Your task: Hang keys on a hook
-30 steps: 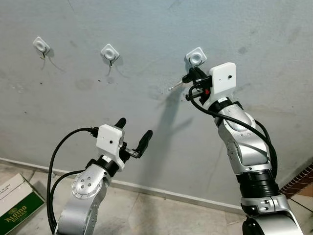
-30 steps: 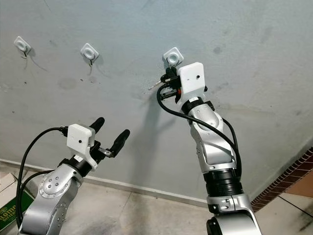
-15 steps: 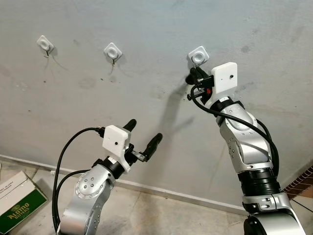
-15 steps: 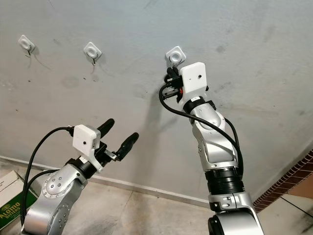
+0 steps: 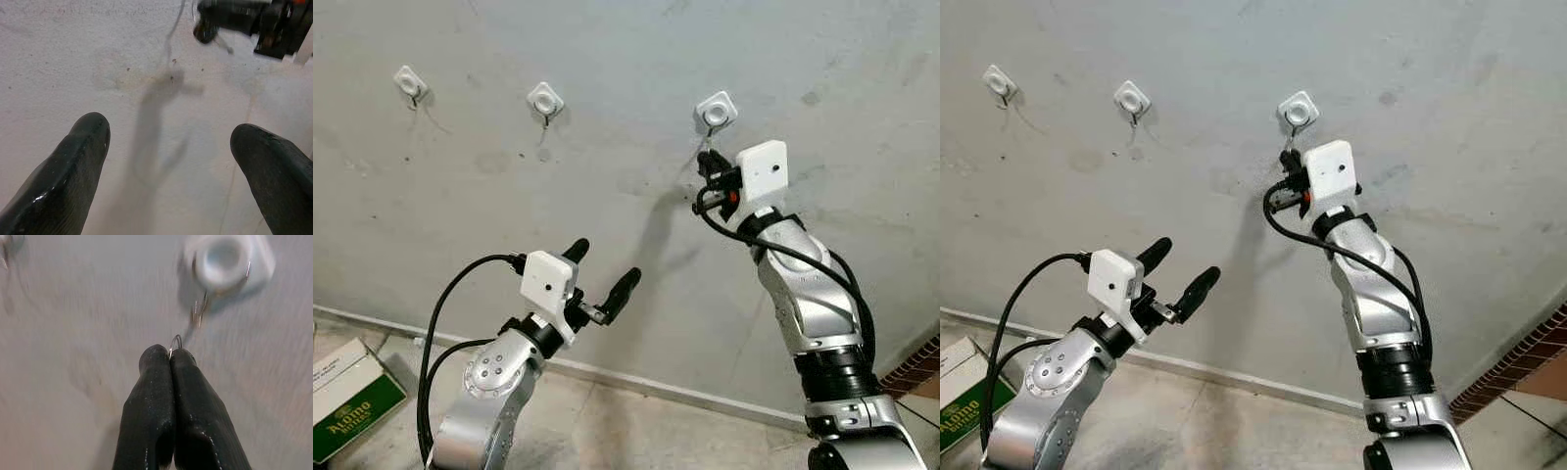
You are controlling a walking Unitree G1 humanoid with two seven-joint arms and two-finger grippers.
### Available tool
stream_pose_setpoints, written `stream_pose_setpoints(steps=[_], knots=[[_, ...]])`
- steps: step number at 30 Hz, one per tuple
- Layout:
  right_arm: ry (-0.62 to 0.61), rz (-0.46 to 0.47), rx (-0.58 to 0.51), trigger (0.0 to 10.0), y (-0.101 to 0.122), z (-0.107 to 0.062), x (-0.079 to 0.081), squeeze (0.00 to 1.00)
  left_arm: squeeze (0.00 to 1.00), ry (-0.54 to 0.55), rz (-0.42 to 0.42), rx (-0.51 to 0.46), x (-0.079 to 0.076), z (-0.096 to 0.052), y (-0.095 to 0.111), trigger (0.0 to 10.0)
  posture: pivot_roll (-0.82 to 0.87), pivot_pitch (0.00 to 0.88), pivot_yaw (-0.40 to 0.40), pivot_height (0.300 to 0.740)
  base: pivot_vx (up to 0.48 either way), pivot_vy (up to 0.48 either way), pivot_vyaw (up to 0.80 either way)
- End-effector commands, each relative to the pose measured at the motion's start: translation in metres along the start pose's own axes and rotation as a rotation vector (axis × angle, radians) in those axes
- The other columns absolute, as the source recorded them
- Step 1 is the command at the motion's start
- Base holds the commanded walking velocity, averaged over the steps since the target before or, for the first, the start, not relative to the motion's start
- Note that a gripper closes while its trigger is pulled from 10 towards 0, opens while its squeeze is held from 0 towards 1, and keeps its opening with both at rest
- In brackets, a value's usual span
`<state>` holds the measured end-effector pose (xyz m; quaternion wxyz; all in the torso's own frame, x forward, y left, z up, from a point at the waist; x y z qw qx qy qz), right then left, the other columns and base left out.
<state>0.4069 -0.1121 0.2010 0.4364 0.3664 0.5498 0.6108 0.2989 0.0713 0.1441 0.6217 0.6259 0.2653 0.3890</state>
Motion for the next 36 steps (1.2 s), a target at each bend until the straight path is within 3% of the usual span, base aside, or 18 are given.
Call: stream_pose_setpoints(steps=[1, 17, 28, 36], knots=[[0.0, -0.037, 0.001, 10.0, 0.0, 0.0, -0.002, 0.0, 0.0, -0.003, 0.016, 0.017, 0.001, -0.001, -0.003, 10.0, 0.03, 0.0, 0.014, 0.74, 0.0, 0.0, 0.0], [0.02, -0.059, -0.012, 10.0, 0.0, 0.0, 0.002, 0.0, 0.0, -0.001, 0.023, 0.022, 0.001, 0.0, -0.003, 10.0, 0.03, 0.0, 0.015, 0.74, 0.0, 0.0, 0.0], [0.186, -0.001, -0.052, 10.0, 0.014, -0.007, 0.014, 0.0, 0.0, -0.013, 0.013, 0.015, -0.001, 0.001, -0.002, 10.0, 0.03, 0.0, 0.015, 0.74, 0.0, 0.0, 0.0], [0.217, 0.017, -0.094, 10.0, 0.025, -0.008, 0.015, 0.0, 0.0, -0.017, 0.007, -0.008, -0.001, 0.002, 0.004, 10.0, 0.02, 0.0, 0.017, 0.74, 0.0, 0.0, 0.0]])
Point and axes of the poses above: a point about 5 cm out from each wrist's last joint towards the gripper, its own z axis pointing out of the wrist towards the gripper, its own y axis along the axis of the wrist's last joint, x = y × z, the point moved 6 cm from there along z, pointing out of the wrist towards the gripper, and after that the axes turned 10 degrees about z, right-handed, at the moved point
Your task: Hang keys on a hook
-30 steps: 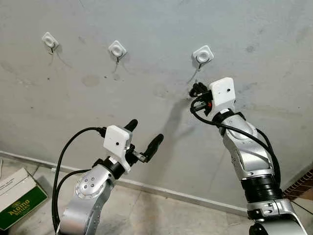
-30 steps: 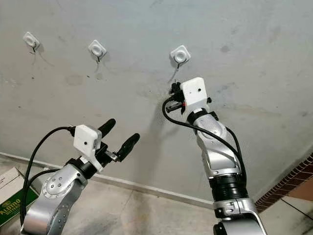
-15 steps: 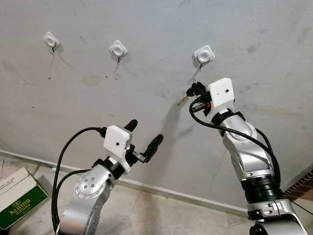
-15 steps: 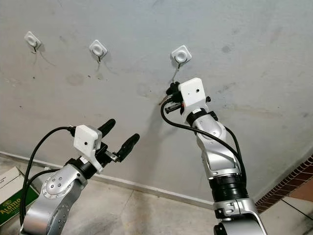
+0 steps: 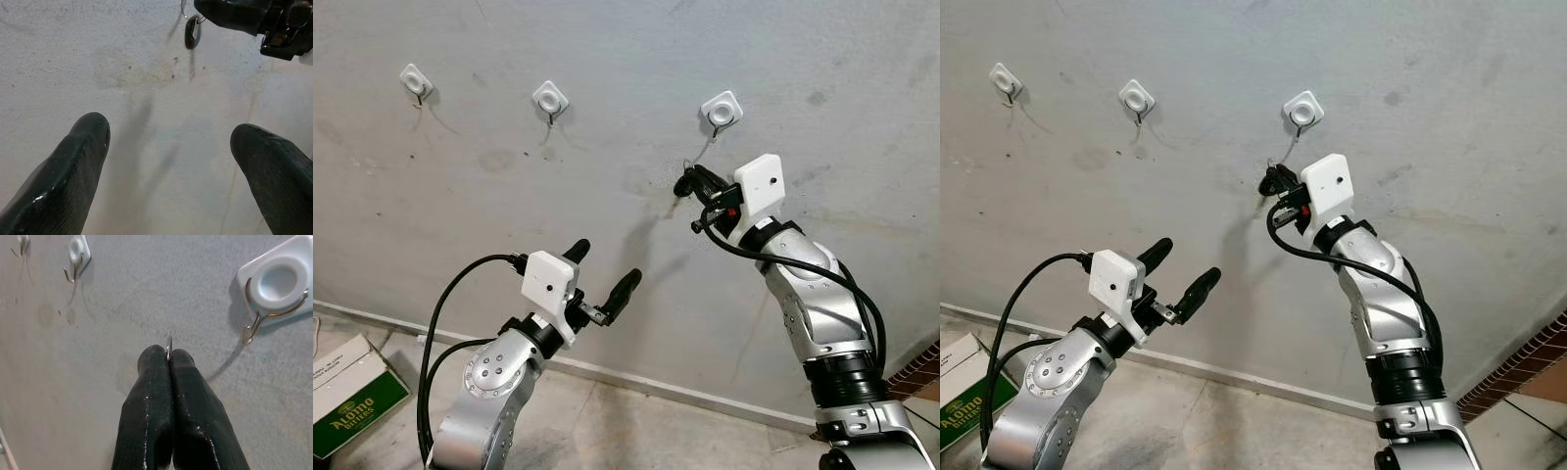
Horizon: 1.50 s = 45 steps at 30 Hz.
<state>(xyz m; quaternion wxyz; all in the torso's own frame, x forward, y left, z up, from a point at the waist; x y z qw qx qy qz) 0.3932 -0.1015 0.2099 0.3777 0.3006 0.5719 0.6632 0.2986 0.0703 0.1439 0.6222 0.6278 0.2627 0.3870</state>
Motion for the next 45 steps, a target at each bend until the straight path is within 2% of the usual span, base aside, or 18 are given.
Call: stream_pose_setpoints(steps=[1, 11, 31, 37, 45], knots=[[0.019, -0.009, -0.055, 10.0, 0.016, 0.0, 0.001, 0.0, 0.0, -0.009, -0.004, -0.031, 0.0, 0.002, 0.009, 10.0, 0.02, 0.0, 0.017, 0.74, 0.0, 0.0, 0.0], [0.011, -0.003, -0.079, 10.0, 0.027, 0.001, -0.007, 0.0, 0.0, -0.014, -0.048, -0.114, 0.001, 0.008, 0.033, 10.0, 0.02, 0.0, 0.018, 0.74, 0.0, 0.0, 0.0], [-0.011, 0.023, -0.093, 10.0, 0.032, 0.007, -0.017, 0.0, 0.0, -0.023, -0.043, -0.086, 0.0, 0.006, 0.026, 10.0, 0.03, 0.002, 0.018, 0.74, 0.0, 0.0, 0.0], [-0.042, 0.097, -0.106, 10.0, 0.033, 0.01, -0.026, 0.0, 0.0, -0.025, -0.032, -0.082, 0.0, 0.006, 0.026, 10.0, 0.03, 0.004, 0.019, 0.74, 0.0, 0.0, 0.0], [-0.069, 0.131, -0.105, 10.0, 0.03, 0.009, -0.034, 0.0, 0.0, -0.024, -0.032, -0.079, 0.0, 0.006, 0.025, 10.0, 0.03, 0.004, 0.019, 0.74, 0.0, 0.0, 0.0]])
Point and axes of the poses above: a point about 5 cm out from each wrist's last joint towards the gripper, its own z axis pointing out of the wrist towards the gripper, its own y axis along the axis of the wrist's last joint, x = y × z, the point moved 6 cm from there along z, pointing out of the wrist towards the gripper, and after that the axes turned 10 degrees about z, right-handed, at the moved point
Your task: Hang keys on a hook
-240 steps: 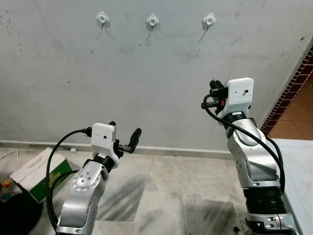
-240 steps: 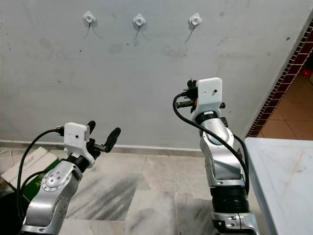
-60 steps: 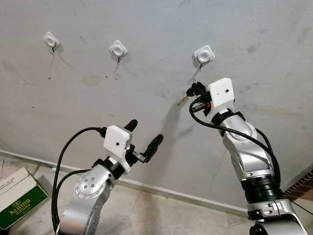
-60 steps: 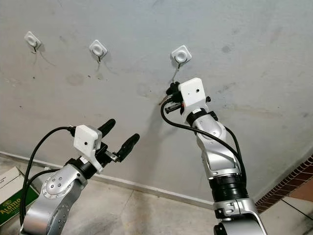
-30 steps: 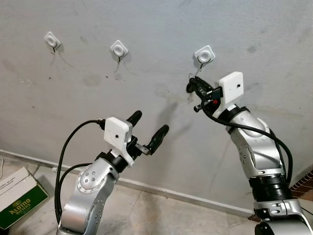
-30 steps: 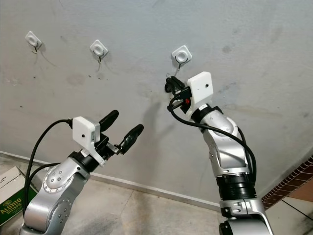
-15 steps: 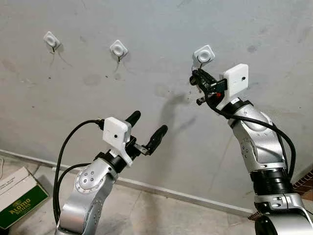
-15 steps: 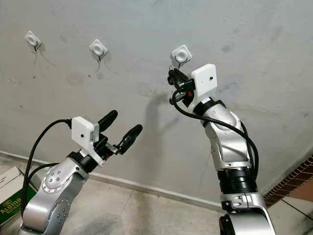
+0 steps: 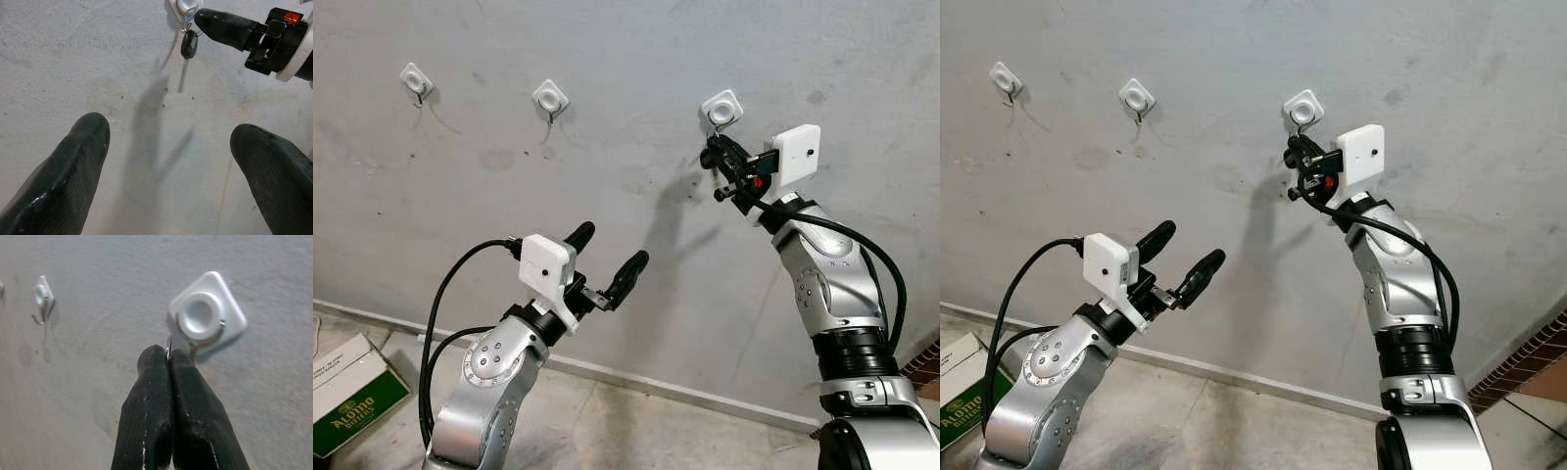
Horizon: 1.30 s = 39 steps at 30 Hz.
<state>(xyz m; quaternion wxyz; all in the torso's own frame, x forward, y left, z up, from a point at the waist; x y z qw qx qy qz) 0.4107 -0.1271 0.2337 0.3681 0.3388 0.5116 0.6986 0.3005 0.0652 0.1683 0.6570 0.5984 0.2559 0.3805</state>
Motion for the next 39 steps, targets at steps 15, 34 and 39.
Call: stream_pose_setpoints(steps=[15, 34, 39], knots=[[-0.021, 0.046, 0.01, 10.0, -0.003, 0.005, -0.002, 0.0, 0.0, -0.011, 0.011, 0.006, -0.001, 0.0, 0.0, 10.0, 0.03, 0.007, 0.019, 0.74, 0.0, 0.0, 0.0], [-0.051, 0.165, 0.056, 10.0, -0.021, 0.004, 0.002, 0.0, 0.0, -0.01, 0.013, 0.006, -0.001, 0.001, 0.0, 10.0, 0.03, 0.014, 0.018, 0.74, 0.0, 0.0, 0.0], [-0.053, 0.165, 0.064, 10.0, -0.024, 0.003, 0.002, 0.0, 0.0, -0.011, 0.012, 0.006, -0.002, 0.001, 0.0, 10.0, 0.03, 0.014, 0.018, 0.74, 0.0, 0.0, 0.0]])
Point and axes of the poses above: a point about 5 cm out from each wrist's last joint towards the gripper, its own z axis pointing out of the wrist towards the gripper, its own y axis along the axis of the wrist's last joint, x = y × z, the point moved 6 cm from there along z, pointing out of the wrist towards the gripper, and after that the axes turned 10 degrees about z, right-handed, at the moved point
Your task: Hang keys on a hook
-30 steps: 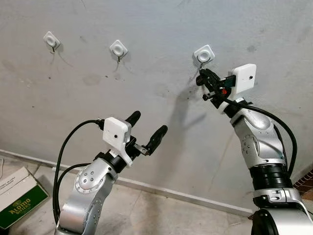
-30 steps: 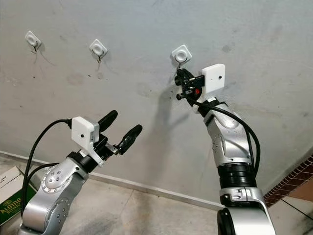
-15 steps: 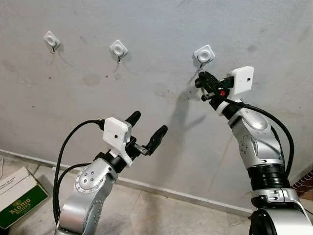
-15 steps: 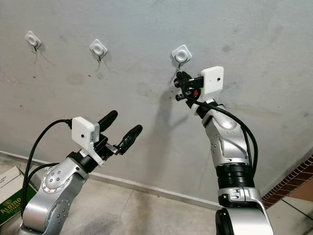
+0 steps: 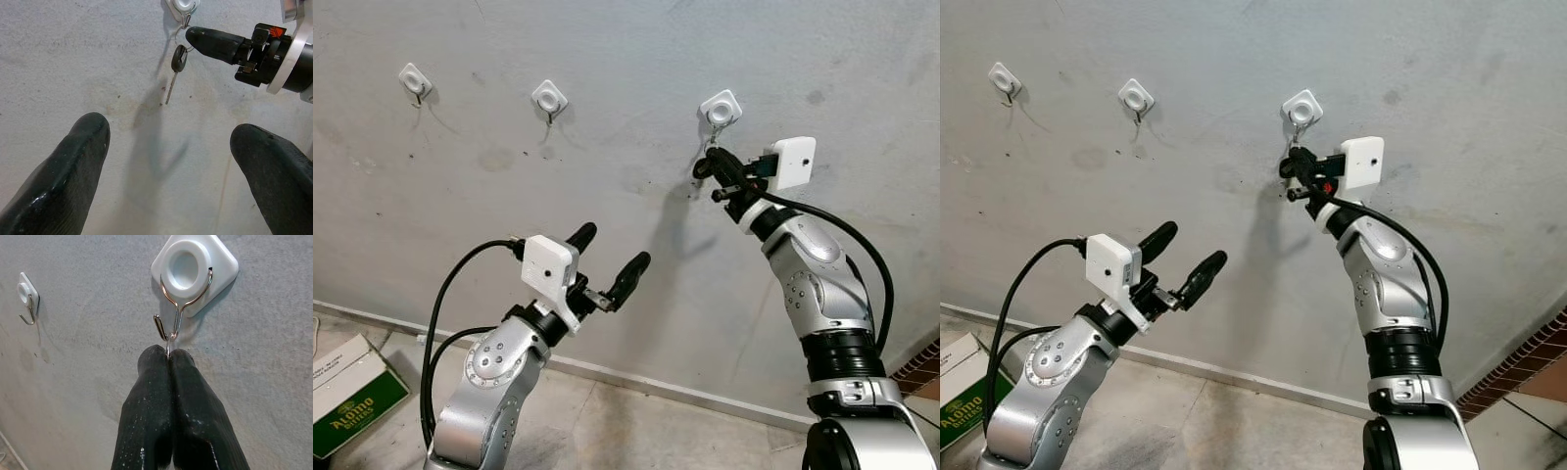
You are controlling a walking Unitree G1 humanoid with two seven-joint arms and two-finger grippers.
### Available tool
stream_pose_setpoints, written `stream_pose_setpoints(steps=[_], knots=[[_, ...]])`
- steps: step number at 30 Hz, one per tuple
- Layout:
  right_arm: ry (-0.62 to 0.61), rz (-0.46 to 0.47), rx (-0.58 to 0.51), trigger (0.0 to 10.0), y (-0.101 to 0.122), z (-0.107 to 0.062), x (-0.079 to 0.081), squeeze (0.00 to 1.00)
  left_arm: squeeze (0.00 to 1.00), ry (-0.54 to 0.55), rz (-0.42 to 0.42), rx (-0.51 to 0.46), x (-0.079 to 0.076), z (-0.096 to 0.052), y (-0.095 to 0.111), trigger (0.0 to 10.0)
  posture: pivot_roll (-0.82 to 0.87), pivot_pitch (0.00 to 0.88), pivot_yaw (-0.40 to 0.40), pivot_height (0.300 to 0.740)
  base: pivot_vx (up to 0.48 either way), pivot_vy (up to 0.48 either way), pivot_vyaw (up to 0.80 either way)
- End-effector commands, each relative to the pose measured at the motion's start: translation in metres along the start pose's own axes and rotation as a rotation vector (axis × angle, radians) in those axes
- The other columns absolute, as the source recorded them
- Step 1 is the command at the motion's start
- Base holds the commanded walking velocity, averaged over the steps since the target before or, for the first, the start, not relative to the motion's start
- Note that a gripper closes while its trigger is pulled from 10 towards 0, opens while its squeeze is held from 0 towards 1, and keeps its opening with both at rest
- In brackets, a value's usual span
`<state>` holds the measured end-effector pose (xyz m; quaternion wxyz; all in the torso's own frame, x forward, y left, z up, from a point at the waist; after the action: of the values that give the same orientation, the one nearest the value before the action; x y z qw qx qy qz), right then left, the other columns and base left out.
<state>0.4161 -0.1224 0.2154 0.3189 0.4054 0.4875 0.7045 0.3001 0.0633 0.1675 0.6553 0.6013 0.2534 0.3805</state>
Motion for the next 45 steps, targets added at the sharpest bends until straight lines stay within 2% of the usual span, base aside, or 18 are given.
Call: stream_pose_setpoints(steps=[1, 13, 19, 24, 25, 26, 27, 45], knots=[[0.001, 0.008, 0.023, 10.0, -0.005, 0.0, 0.002, 0.0, 0.0, -0.007, 0.006, 0.003, 0.0, 0.0, 0.001, 10.0, 0.03, 0.014, 0.018, 0.74, 0.0, 0.0, 0.0], [-0.06, 0.02, 0.054, 10.0, -0.019, -0.003, -0.004, 0.0, 0.0, -0.008, 0.006, 0.005, -0.002, 0.001, -0.001, 10.0, 0.03, 0.012, 0.019, 0.74, 0.0, 0.0, 0.0], [-0.144, -0.027, 0.031, 10.0, -0.012, -0.003, -0.018, 0.0, 0.0, -0.008, 0.008, 0.005, -0.002, 0.001, -0.001, 10.0, 0.03, 0.012, 0.019, 0.74, 0.0, 0.0, 0.0], [-0.161, -0.032, 0.025, 10.0, -0.01, -0.003, -0.022, 0.0, 0.0, -0.008, 0.01, 0.005, -0.002, 0.001, -0.001, 10.0, 0.03, 0.012, 0.019, 0.74, 0.0, 0.0, 0.0], [-0.162, -0.03, 0.02, 10.0, -0.009, -0.003, -0.022, 0.16, 0.0, -0.007, 0.01, 0.005, -0.002, 0.001, -0.001, 10.0, 0.03, 0.012, 0.019, 0.74, 0.0, 0.0, 0.0], [-0.162, -0.03, 0.02, 10.0, -0.009, -0.003, -0.022, 0.16, 0.0, -0.007, 0.01, 0.005, -0.002, 0.001, -0.001, 10.0, 0.03, 0.012, 0.019, 0.74, 0.0, 0.0, 0.0], [-0.161, -0.033, 0.018, 10.0, -0.009, -0.003, -0.022, 1.0, 0.0, -0.007, 0.011, 0.005, -0.002, 0.001, -0.001, 10.0, 0.03, 0.012, 0.019, 0.74, 0.0, 0.0, 0.0], [-0.164, -0.07, 0.002, 10.0, -0.007, -0.003, -0.023, 1.0, 0.0, -0.01, 0.014, 0.007, -0.002, 0.002, -0.002, 10.0, 0.03, 0.0, 0.021, 0.74, 0.0, 0.0, 0.0]])
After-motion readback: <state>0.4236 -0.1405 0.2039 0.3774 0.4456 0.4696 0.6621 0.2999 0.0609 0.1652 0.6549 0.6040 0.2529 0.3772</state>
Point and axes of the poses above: a point about 5 cm out from each wrist's last joint towards the gripper, its own z axis pointing out of the wrist towards the gripper, its own y axis along the axis of the wrist's last joint, x = y × z, the point moved 6 cm from there along z, pointing out of the wrist towards the gripper, and after that the axes turned 10 degrees about z, right-handed, at the moved point
